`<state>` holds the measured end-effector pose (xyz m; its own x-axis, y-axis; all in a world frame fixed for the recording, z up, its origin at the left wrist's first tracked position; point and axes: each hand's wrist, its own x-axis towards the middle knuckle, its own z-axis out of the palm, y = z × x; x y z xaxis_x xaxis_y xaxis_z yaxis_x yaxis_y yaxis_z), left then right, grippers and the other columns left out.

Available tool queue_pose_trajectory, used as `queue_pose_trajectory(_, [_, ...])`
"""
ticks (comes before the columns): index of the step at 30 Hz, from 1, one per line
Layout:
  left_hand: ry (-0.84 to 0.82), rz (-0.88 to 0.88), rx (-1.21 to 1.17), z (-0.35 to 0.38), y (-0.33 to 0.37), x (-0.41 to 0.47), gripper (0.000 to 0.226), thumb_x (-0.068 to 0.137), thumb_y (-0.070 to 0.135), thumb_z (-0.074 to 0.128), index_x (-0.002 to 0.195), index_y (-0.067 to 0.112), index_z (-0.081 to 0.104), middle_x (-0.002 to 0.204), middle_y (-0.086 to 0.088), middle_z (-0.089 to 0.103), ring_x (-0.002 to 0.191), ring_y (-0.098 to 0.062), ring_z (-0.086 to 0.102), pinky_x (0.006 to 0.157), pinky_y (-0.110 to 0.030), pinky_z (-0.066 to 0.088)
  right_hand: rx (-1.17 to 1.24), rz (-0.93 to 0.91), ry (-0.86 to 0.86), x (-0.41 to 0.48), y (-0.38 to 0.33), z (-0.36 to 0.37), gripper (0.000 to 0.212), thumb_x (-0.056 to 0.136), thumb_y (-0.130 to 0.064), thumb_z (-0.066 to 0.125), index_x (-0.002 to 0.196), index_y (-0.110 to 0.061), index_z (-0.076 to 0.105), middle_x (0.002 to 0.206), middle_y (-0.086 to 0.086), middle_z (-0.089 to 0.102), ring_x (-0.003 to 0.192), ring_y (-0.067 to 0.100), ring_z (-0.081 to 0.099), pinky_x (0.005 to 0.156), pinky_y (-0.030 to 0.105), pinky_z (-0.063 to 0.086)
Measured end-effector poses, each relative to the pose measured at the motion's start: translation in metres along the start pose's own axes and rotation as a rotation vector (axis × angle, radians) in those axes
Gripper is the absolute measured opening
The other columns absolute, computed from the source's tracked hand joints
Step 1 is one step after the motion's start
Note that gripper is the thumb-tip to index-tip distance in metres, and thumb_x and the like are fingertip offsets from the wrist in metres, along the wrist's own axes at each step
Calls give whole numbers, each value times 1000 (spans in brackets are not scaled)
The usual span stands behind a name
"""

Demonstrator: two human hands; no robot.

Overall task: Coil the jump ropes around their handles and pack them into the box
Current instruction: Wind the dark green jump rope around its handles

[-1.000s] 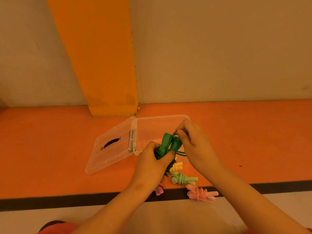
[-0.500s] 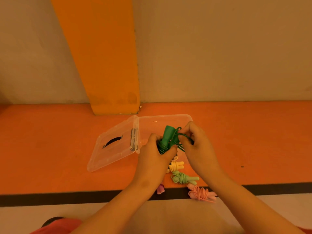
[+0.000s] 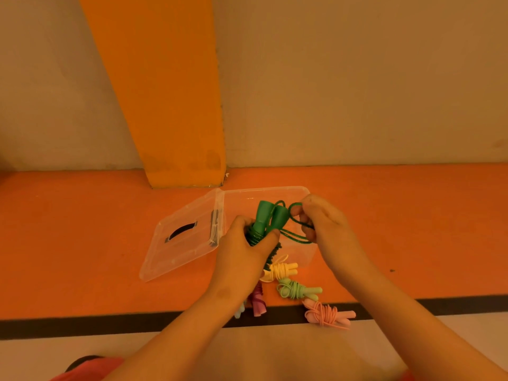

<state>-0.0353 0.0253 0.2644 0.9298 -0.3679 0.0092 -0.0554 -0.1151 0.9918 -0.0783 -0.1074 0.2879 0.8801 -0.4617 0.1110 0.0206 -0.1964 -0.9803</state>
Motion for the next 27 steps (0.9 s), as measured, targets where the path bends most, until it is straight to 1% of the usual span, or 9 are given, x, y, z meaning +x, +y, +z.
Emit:
queue_pose_trajectory(2, [-2,24,24,0,1,-2,13,87,17,68,92,18,56,80,-2,69,65,-6,67,55,-23,53,46,4,6,1,0,-2,29,98,-12,44,70,-12,53,62,-2,48,47,4,35,48,20,29])
queue_pose_trajectory(5, [1,54,64,1,-1,-4,14,86,18,69,92,19,56,83,-4,69,71,-11,68,60,-30,55,1,-52,9,-1,5,-1,20,96,-13,50,79,-7,56,53,-12,46,46,2,36,46,17,30])
queue_pose_trajectory(7, [3,78,83,3,-2,-5,16,85,19,70,93,20,56,82,-2,69,71,-10,68,63,-29,55,-18,-87,40,-2,10,2,14,94,-10,55,80,-11,54,59,-10,52,48,0,42,48,13,33])
queue_pose_trajectory(10, [-11,89,97,4,-2,-4,19,85,19,70,97,20,55,82,0,70,71,-7,68,66,-29,56,-110,-172,80,-2,17,8,20,92,-4,56,78,-17,50,72,3,58,62,13,53,56,19,41])
queue_pose_trajectory(12, [-13,89,97,5,-2,-4,21,85,19,70,100,19,55,82,1,70,72,-6,68,67,-30,56,-157,-212,90,-2,19,11,20,92,-1,54,78,-14,50,75,3,58,72,18,56,61,20,43])
queue_pose_trajectory(15, [-5,101,133,5,-4,-5,22,85,21,70,99,21,53,82,2,68,71,-6,66,66,-30,55,-232,-239,101,-5,21,18,19,96,-1,46,83,-16,48,82,-4,53,76,8,50,63,16,39])
queue_pose_trajectory(17, [0,105,152,5,-5,-5,22,85,23,70,99,22,53,81,4,66,69,-4,63,62,-25,52,-239,-246,96,-8,21,22,16,97,-2,42,89,-14,48,89,-5,49,81,4,47,67,15,39])
queue_pose_trajectory(21, [11,131,188,4,-5,-4,24,86,25,69,102,20,53,79,6,63,66,0,59,55,-16,44,-203,-265,52,-12,21,25,28,97,1,40,94,-27,43,99,-11,42,87,-8,46,73,10,40])
queue_pose_trajectory(27, [-11,136,173,0,-4,-3,23,87,29,69,100,19,53,77,3,64,64,0,60,56,-20,48,-286,-336,-46,-11,23,19,28,93,7,43,112,-13,42,106,-14,36,92,-15,40,81,3,34])
